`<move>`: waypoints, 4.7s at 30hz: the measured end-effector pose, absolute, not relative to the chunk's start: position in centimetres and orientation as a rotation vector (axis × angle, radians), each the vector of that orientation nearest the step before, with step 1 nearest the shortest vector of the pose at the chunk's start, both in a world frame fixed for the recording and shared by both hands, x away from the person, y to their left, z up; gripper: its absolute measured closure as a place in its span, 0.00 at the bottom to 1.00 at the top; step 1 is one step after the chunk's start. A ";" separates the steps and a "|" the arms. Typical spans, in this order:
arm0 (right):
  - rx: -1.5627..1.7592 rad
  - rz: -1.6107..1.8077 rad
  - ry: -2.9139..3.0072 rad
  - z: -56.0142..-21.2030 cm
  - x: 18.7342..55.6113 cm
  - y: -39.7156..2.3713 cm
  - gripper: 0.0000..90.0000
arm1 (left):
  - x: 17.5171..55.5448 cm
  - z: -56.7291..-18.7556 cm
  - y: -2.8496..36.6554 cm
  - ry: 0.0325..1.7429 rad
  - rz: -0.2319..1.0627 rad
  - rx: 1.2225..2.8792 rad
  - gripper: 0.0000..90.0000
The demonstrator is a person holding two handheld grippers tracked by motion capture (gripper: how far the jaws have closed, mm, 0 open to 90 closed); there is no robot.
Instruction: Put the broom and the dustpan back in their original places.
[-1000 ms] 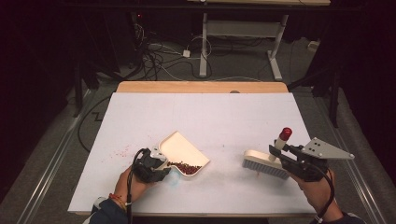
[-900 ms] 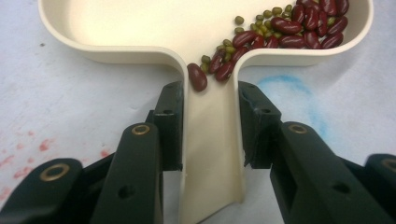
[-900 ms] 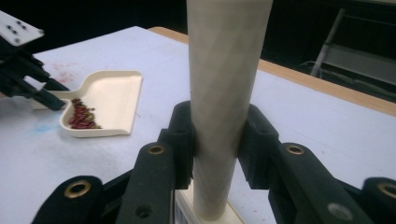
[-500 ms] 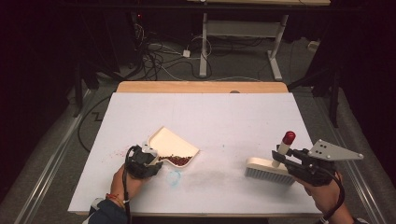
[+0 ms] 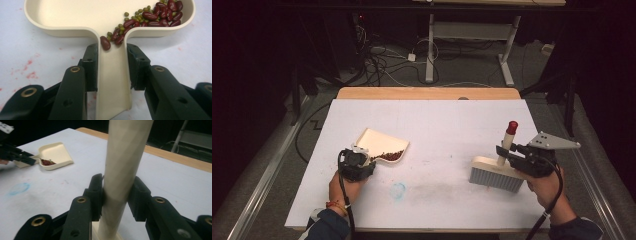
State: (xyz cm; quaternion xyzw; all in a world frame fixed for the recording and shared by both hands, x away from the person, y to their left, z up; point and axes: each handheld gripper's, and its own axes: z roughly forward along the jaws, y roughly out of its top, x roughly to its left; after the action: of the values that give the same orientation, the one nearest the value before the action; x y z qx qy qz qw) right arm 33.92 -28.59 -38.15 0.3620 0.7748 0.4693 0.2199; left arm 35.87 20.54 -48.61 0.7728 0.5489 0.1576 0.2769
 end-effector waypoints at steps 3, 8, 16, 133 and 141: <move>1.049 1.258 2.153 -38.3 36.4 -28.7 0.71 | 36.4 -48.7 20.3 1.491 0.433 2.060 0.70; 1.121 1.179 2.190 -39.1 40.4 -28.4 0.68 | 36.3 -48.5 19.7 1.468 0.376 2.080 0.66; 1.194 1.022 2.102 -40.8 43.8 -27.4 0.55 | 34.2 -47.6 20.1 1.369 0.282 2.083 0.54; 0.737 1.208 2.032 -39.3 33.9 -24.2 0.18 | 28.7 -47.2 20.3 0.807 0.603 2.177 0.18; 0.730 1.216 2.023 -39.7 33.1 -25.3 0.18 | 28.7 -47.2 20.3 0.810 0.611 2.181 0.19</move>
State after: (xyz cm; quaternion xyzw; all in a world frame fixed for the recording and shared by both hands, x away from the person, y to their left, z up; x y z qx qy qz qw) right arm 33.14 -25.29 -39.70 0.2791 0.7732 0.4647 0.3291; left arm 28.69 20.33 -47.21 0.8459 0.3143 0.2370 0.3598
